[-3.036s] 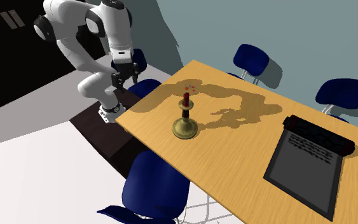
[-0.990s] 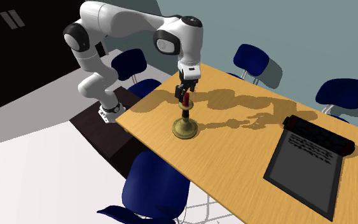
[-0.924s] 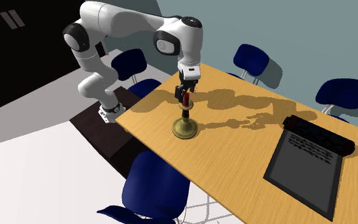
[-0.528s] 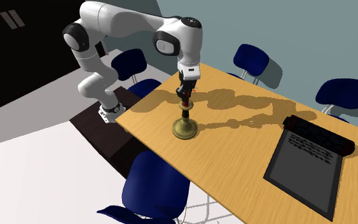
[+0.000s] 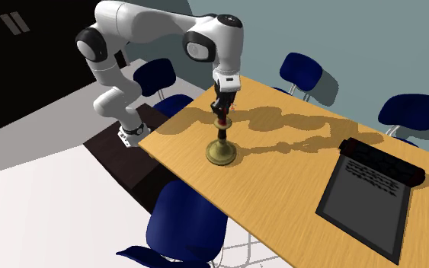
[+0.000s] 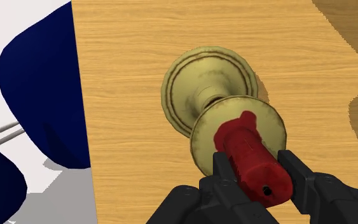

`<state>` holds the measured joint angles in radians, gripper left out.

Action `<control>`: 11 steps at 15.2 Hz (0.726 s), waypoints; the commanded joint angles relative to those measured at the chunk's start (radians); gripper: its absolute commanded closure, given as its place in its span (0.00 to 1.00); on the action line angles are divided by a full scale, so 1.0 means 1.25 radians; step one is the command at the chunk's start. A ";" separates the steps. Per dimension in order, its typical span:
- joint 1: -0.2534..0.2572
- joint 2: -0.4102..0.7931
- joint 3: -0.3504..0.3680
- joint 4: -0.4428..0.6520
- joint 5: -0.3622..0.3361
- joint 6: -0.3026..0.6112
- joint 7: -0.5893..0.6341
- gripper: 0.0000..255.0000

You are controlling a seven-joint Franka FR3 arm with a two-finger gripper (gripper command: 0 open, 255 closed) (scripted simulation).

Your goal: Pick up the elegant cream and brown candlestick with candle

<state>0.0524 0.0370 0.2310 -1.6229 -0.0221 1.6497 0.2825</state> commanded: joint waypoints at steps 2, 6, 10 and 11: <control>0.001 0.007 0.001 0.041 -0.002 -0.033 0.002 1.00; 0.003 0.019 0.002 0.099 -0.004 -0.080 0.003 1.00; 0.005 0.035 0.004 0.163 -0.008 -0.129 0.005 1.00; 0.006 0.039 0.004 0.180 -0.009 -0.142 0.005 1.00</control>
<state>0.0588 0.0837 0.2353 -1.4183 -0.0329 1.4904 0.2882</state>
